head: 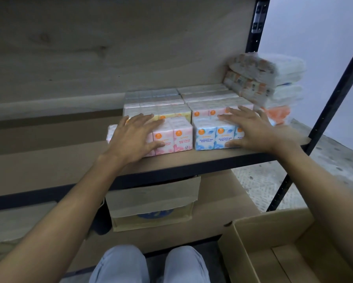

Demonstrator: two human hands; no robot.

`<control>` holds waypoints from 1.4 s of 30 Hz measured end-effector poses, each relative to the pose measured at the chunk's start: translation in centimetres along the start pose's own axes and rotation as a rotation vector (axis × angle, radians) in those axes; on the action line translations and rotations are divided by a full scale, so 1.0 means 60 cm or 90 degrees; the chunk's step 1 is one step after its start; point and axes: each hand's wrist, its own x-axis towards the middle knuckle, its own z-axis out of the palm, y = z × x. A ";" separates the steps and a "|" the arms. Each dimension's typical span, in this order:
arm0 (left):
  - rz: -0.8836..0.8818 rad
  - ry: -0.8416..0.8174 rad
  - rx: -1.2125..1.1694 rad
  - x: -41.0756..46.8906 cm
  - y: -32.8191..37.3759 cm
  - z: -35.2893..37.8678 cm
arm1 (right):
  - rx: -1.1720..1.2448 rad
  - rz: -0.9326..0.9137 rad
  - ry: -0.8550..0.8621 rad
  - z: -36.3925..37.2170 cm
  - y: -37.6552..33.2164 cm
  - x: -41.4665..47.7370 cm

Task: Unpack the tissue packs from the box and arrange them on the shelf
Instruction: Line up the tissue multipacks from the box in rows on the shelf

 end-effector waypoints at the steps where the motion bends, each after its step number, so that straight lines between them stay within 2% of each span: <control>1: -0.001 -0.008 -0.003 -0.001 -0.002 0.004 | 0.014 0.019 0.002 0.006 -0.006 -0.004; 6: 0.011 -0.003 -0.019 0.006 -0.002 0.010 | 0.008 0.033 0.066 0.034 -0.014 -0.003; 16: 0.004 0.000 -0.035 0.033 0.014 0.026 | 0.071 -0.016 0.108 0.045 0.032 0.021; 42: 0.008 0.020 -0.014 0.051 0.012 0.036 | 0.100 -0.045 0.152 0.066 0.054 0.062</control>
